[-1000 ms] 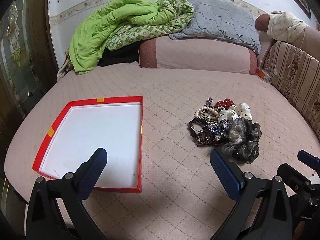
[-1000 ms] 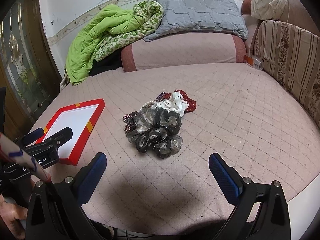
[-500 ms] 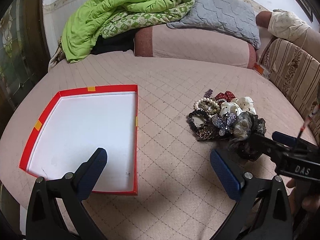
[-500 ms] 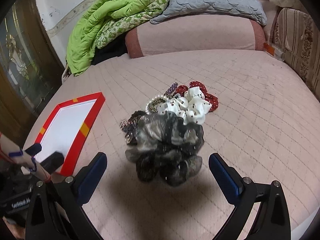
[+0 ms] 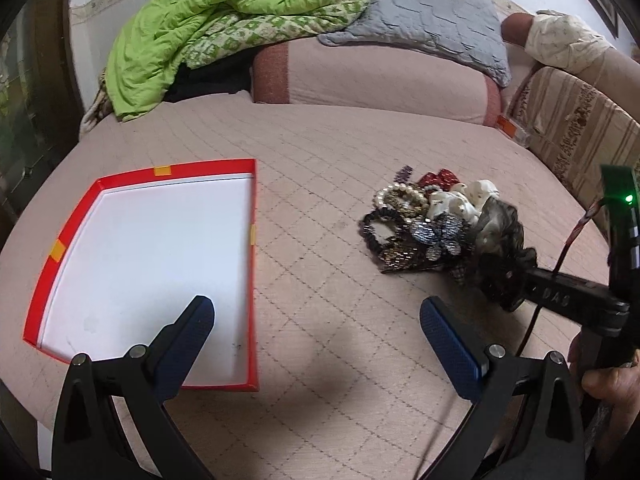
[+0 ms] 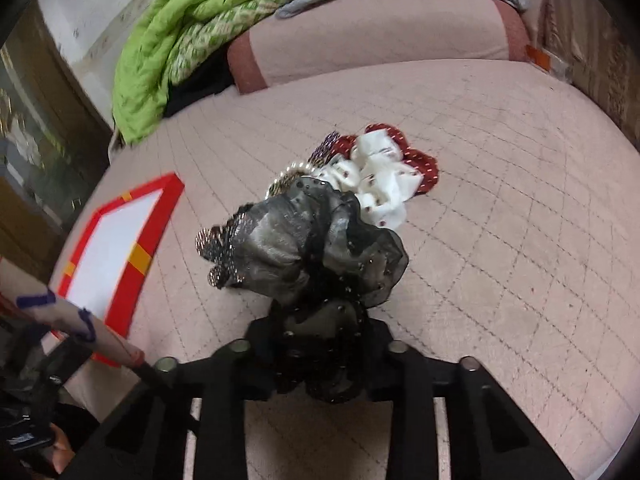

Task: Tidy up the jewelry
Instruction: 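Grasp the black sheer scrunchie with the right gripper while the left gripper grasps a black claw clip, then carry the black scrunchie and claw clip over the tray and release them, then grasp the black beaded hair tie with the left gripper, then grasp the pearl bracelet with the right gripper while the left gripper holds the hair tie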

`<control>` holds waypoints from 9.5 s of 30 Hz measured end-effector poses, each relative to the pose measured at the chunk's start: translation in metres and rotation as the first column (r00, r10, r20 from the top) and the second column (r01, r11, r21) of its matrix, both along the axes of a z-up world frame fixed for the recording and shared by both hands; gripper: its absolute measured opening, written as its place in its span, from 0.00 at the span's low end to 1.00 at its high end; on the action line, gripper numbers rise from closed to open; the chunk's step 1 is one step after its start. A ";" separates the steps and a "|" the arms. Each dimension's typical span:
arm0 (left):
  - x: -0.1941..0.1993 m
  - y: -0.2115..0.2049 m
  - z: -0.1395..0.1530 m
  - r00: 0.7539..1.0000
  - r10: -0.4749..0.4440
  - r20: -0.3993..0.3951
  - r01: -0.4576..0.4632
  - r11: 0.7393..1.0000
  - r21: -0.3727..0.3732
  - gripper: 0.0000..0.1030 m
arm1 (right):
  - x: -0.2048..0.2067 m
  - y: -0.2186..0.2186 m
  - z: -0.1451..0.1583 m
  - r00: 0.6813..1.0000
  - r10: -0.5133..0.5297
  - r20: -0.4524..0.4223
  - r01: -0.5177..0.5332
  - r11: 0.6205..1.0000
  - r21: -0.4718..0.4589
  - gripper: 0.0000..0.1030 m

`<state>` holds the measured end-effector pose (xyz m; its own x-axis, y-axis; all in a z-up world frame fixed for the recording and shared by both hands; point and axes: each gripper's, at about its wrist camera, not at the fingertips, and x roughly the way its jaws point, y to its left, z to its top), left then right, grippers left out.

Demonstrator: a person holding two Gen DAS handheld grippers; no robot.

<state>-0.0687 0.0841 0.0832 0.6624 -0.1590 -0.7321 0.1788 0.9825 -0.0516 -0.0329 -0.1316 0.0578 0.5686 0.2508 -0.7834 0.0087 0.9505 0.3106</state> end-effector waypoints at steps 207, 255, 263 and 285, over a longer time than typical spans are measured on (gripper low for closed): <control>0.175 0.229 -0.013 0.984 0.179 -0.007 -0.179 0.976 -0.122 0.50 | 0.141 0.242 0.023 0.923 0.384 0.004 -0.384 0.923 0.035 0.62; 0.123 -0.040 -0.050 0.951 -0.208 -0.228 0.192 0.977 -0.093 0.57 | 0.075 -0.016 0.016 0.993 -0.029 0.116 -0.003 0.963 0.270 0.28; 0.144 -0.058 -0.070 0.960 -0.174 -0.219 0.179 0.984 0.001 0.41 | 0.075 -0.018 0.017 0.990 -0.011 0.140 -0.030 0.957 0.287 0.28; 0.116 0.019 -0.009 0.990 -0.138 -0.018 0.136 0.988 -0.070 0.13 | 0.111 0.050 -0.025 0.974 0.227 0.012 -0.227 0.965 0.131 0.20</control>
<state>0.0476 0.1027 0.0741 0.6144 -0.2975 -0.7307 0.3095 0.9428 -0.1236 0.0779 -0.0814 0.0325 0.4829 0.4733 -0.7367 -0.2013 0.8788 0.4326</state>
